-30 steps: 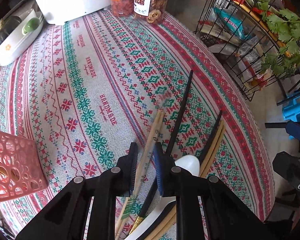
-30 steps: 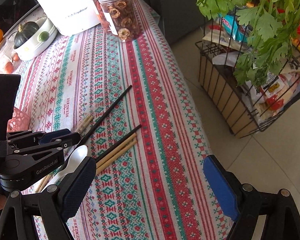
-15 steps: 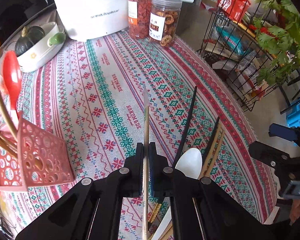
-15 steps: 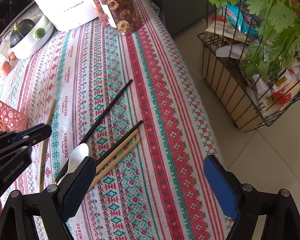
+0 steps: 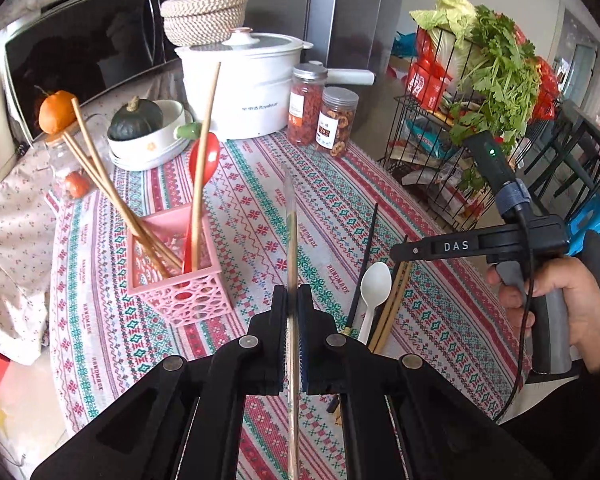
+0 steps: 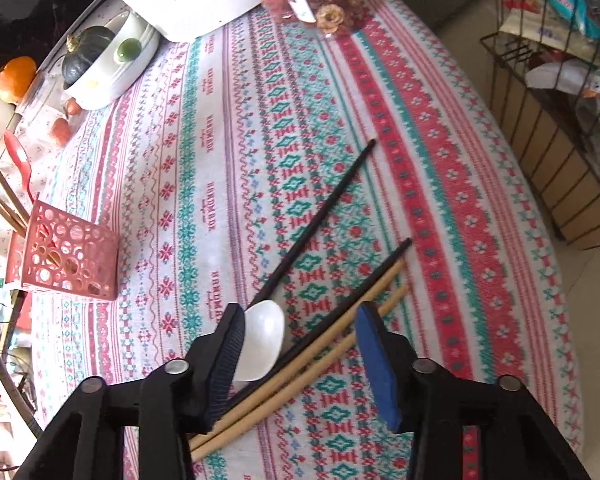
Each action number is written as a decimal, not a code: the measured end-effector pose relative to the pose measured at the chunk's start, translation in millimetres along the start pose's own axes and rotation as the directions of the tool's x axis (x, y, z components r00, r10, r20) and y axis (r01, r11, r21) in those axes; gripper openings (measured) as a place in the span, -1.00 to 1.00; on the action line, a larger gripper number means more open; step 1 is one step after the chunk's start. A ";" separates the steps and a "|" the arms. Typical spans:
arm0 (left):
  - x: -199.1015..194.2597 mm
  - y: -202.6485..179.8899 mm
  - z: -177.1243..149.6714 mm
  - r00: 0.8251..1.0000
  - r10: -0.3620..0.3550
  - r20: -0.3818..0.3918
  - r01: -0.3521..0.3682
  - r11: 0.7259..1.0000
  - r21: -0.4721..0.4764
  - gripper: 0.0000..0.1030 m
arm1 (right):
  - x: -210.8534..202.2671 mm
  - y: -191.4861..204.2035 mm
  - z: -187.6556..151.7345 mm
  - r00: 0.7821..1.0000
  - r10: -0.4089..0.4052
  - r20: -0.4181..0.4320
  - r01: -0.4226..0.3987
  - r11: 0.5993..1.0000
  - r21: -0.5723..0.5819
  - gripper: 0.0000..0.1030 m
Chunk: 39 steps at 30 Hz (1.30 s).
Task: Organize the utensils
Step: 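Grasp the white plastic spoon with the right tool while the left tool lifts its chopstick, then lower the wooden chopstick into the pink basket with the left tool while the right tool carries the spoon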
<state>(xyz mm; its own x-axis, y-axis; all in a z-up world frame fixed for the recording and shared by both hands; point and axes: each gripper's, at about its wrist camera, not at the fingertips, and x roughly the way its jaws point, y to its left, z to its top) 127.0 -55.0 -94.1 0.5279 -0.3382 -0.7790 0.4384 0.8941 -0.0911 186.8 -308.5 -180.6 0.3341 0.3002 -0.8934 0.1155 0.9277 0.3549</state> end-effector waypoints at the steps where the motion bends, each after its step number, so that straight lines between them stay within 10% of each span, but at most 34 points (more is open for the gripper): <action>1: -5.0 5.7 -4.4 1.000 -0.004 0.016 0.004 1.000 -0.011 -0.91 | 4.1 1.8 0.3 1.000 0.004 -0.006 -0.004 1.000 -0.003 -0.33; 15: -21.3 45.8 -19.5 0.997 0.002 0.082 0.007 0.994 -0.110 -0.91 | 34.8 12.6 -6.3 0.998 0.015 -0.054 -0.017 1.000 -0.027 -0.91; 23: -49.8 66.5 -14.1 0.974 0.049 0.219 -0.006 0.981 -0.194 -0.91 | -11.6 43.0 -15.4 0.988 -0.037 0.149 0.056 0.990 -0.128 -0.93; 29: -74.6 74.0 -11.0 0.921 0.103 0.376 -0.014 0.973 -0.232 -0.91 | -59.3 74.4 -23.9 0.944 -0.043 0.326 0.109 0.977 -0.185 -0.93; 39: -85.5 75.3 16.0 0.773 0.217 0.596 -0.090 0.968 -0.236 -0.91 | -85.6 96.3 -23.0 0.886 -0.048 0.461 0.159 0.966 -0.205 -0.93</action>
<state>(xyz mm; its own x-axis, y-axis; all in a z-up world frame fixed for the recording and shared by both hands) 126.5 36.6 -24.5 0.9368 -0.2421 -0.2526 0.2049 0.9648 -0.1647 147.8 -239.8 -76.3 0.7217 0.1195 -0.6818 -0.0272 0.9891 0.1446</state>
